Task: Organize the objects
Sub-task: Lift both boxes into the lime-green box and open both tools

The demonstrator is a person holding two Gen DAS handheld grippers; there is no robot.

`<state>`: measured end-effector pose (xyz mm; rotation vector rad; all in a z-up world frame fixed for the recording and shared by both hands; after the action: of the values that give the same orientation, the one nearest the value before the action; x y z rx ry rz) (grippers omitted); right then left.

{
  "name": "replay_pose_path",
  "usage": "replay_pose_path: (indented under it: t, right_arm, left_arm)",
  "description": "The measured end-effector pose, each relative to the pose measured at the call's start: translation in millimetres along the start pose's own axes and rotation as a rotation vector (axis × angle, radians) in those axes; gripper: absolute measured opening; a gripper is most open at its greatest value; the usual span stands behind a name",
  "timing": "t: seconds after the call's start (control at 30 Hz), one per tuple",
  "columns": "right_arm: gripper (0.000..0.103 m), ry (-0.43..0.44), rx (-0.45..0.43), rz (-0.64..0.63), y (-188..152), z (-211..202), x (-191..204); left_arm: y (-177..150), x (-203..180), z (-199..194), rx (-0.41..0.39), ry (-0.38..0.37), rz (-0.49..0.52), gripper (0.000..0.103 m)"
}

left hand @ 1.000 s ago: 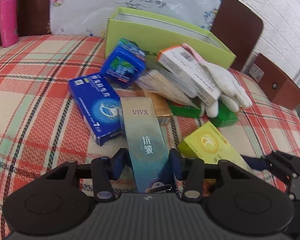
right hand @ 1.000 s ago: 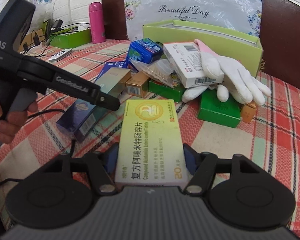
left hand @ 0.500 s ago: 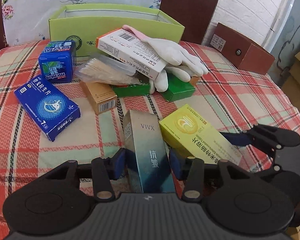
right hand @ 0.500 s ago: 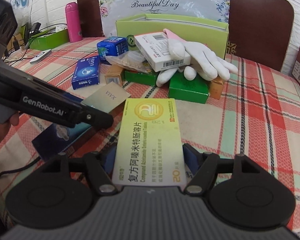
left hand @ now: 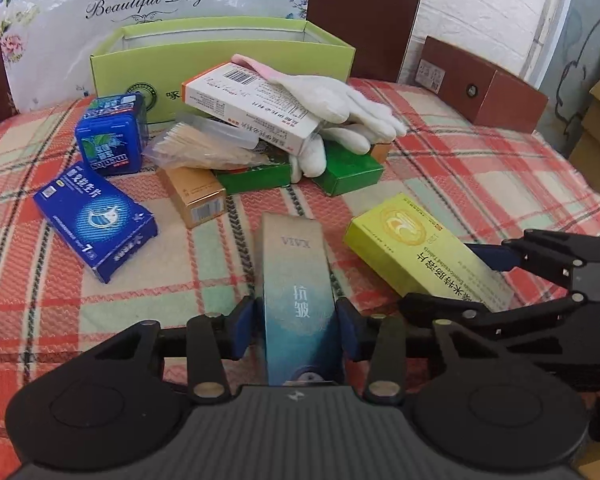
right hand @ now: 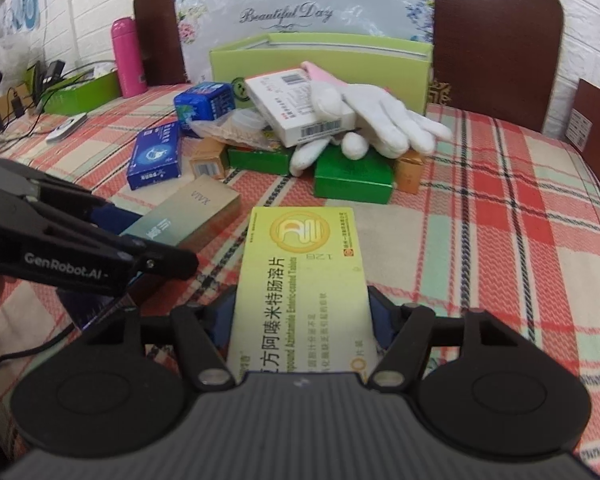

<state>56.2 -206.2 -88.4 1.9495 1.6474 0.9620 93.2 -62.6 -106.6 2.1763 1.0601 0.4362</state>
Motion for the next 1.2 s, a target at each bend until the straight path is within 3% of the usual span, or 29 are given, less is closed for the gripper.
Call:
replay_pose_path:
  t: [0.1, 0.27, 0.5, 0.73, 1.0, 1.2]
  right_arm:
    - [0.065, -0.002, -0.038, 0.020, 9.6, -13.5, -3.2]
    - [0.065, 0.026, -0.091, 0.038, 38.4, -28.1, -2.7]
    - [0.065, 0.075, -0.179, 0.050, 89.3, -34.5, 7.2]
    - [0.065, 0.063, -0.277, 0.027, 149.1, -25.2, 8.6]
    - [0.065, -0.006, -0.338, 0.028, 212.6, 29.7, 4.7]
    - [0.065, -0.055, -0.325, 0.014, 247.2, 90.7, -2.4]
  left_arm:
    - [5.4, 2.9, -4.1, -0.017, -0.042, -0.053, 0.044]
    - [25.8, 20.3, -23.4, -0.084, -0.041, -0.094, 0.042]
    - [77.6, 51.1, -60.0, -0.228, -0.047, -0.132, 0.041]
    - [138.1, 81.9, -77.6, -0.342, -0.048, -0.177, 0.041]
    - [215.5, 121.9, -45.3, -0.392, 0.008, -0.213, 0.041]
    - [248.8, 152.3, 15.4, -0.310, 0.080, -0.218, 0.041]
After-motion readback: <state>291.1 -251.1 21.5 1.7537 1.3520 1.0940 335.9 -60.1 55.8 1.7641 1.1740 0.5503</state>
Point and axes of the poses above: each gripper's, at about its wrist camera, not at the fingertips, and z roughly the way its jaws point, x to its left, y to its top, the point moved 8 cm from there along z, roughly the way its jaws point, and after that the axes turned 15 degrees about z, right-handed, at the moved point
